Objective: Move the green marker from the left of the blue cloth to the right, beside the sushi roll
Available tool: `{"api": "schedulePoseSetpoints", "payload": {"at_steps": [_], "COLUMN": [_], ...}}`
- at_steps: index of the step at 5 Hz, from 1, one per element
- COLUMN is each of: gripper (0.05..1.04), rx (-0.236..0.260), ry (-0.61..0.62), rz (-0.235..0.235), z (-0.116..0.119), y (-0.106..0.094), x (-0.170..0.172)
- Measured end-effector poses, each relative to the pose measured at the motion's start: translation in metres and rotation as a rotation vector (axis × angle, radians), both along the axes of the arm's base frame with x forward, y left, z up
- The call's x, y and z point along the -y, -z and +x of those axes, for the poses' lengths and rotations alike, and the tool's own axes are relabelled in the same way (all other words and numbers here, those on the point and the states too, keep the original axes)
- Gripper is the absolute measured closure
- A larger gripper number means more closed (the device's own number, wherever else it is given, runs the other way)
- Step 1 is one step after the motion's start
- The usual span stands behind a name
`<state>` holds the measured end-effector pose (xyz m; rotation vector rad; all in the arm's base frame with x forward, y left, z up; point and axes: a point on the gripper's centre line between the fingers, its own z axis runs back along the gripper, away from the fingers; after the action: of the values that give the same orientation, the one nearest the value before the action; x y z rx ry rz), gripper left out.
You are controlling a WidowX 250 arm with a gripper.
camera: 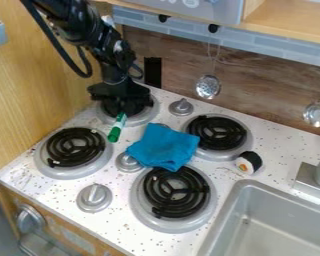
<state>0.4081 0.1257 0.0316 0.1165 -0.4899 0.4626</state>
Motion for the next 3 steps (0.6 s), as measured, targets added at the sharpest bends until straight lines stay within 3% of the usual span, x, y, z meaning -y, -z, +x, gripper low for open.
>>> {"api": "schedulePoseSetpoints", "payload": {"at_steps": [1, 3], "gripper": [0.760, 0.760], "rx": [0.014, -0.015], "ry": [0.054, 0.196], "rz": [0.019, -0.038], "z": [0.003, -0.007], "y": [-0.019, -0.013], "x": [0.012, 0.074]}}
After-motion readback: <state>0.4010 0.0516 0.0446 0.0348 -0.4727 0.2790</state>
